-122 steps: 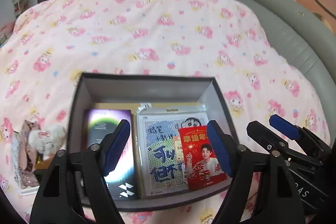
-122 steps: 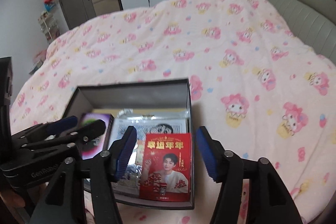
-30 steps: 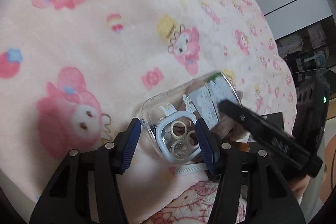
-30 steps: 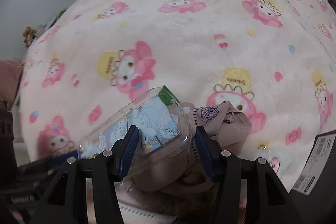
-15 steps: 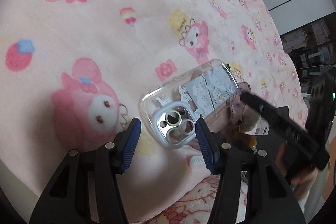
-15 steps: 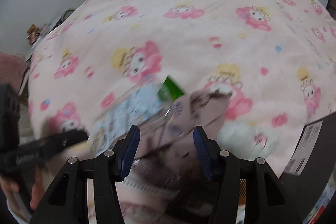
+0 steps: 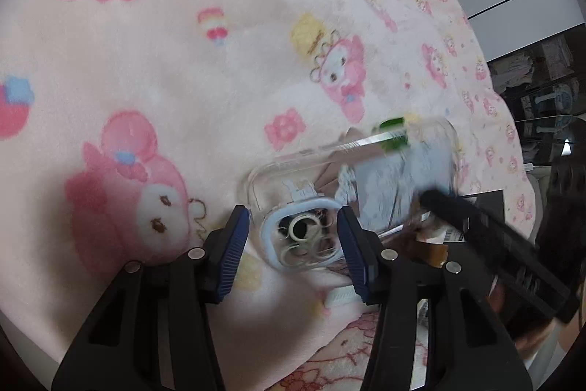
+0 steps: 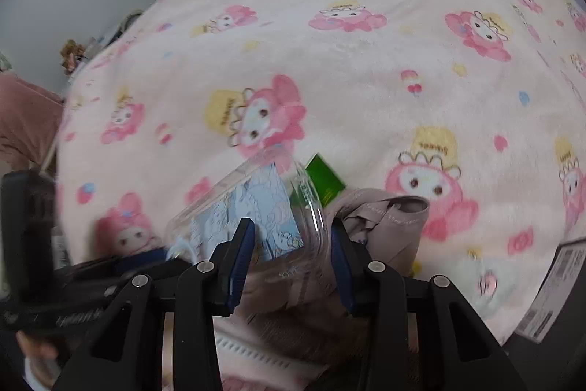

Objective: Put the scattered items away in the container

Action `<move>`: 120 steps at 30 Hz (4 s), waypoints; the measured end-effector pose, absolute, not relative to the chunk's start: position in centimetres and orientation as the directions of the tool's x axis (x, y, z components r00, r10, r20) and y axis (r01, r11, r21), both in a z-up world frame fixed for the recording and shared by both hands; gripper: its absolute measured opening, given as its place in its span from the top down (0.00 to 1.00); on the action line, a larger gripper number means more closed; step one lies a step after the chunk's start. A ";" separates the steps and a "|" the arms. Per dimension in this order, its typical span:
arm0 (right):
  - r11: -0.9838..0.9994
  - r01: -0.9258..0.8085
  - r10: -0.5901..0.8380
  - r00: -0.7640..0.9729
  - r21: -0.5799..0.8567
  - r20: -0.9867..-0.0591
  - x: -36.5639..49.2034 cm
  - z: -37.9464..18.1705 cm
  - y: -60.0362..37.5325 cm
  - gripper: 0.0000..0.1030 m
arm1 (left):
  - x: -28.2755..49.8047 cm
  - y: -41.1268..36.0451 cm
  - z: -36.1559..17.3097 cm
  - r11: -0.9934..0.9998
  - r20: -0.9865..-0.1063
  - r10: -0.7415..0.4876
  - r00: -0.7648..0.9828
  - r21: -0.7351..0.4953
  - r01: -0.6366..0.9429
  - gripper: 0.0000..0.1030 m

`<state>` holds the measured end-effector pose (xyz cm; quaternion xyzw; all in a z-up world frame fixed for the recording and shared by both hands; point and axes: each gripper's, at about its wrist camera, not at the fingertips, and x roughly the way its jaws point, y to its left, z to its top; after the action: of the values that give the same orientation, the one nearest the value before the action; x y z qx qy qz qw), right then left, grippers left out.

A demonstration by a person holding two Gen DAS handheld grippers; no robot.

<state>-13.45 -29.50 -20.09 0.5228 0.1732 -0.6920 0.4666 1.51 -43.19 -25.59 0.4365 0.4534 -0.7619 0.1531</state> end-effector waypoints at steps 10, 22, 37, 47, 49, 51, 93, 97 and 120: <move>-0.558 0.787 -0.443 -0.012 0.265 -0.897 -11.2 -19.5 -24.1 0.64 | 1.5 -43.7 -25.3 -0.568 -0.832 0.117 -0.542 -0.504 0.651 0.51; -0.554 0.797 -0.405 -0.005 0.241 -0.914 -12.0 -22.6 -26.8 0.64 | 0.2 -41.7 -24.8 -0.620 -0.872 0.129 -0.473 -0.443 0.648 0.43; -0.669 0.692 -0.548 -0.215 0.270 -0.808 -11.0 -11.3 -13.5 0.64 | -2.3 -31.3 -12.8 -0.773 -0.764 0.214 -0.609 -0.514 0.372 0.43; -0.818 0.548 -0.452 -0.425 0.175 -0.784 -14.0 -8.2 2.7 0.64 | -11.0 -15.9 -12.0 -0.796 -0.696 0.448 -0.561 -0.596 0.106 0.44; -0.847 0.499 -0.421 -0.422 0.182 -0.803 -14.6 -9.2 5.9 0.64 | -12.4 -12.7 -12.9 -0.799 -0.704 0.470 -0.533 -0.596 0.081 0.44; -0.867 0.467 -0.392 -0.418 0.177 -0.819 -15.0 -10.4 8.5 0.64 | -13.5 -10.2 -13.9 -0.813 -0.724 0.477 -0.498 -0.579 0.063 0.44; -0.894 0.422 -0.297 -0.305 0.151 -0.905 -18.5 -18.7 11.4 0.73 | -17.9 -1.8 -21.3 -0.878 -0.841 0.467 -0.272 -0.477 -0.032 0.62; -0.903 0.408 -0.291 -0.347 0.136 -0.891 -18.7 -17.6 12.0 0.73 | -18.0 -2.6 -20.3 -0.863 -0.819 0.484 -0.308 -0.504 -0.016 0.62; -0.921 0.341 -0.304 -0.324 0.189 -0.896 -20.2 -18.8 11.4 0.77 | -19.6 -2.1 -19.8 -0.864 -0.814 0.486 -0.317 -0.501 -0.039 0.70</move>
<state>-20.17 11.36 -18.85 0.5467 0.0171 -0.8133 0.1982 -19.57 -2.08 -19.81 0.5601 0.1998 -0.7864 -0.1669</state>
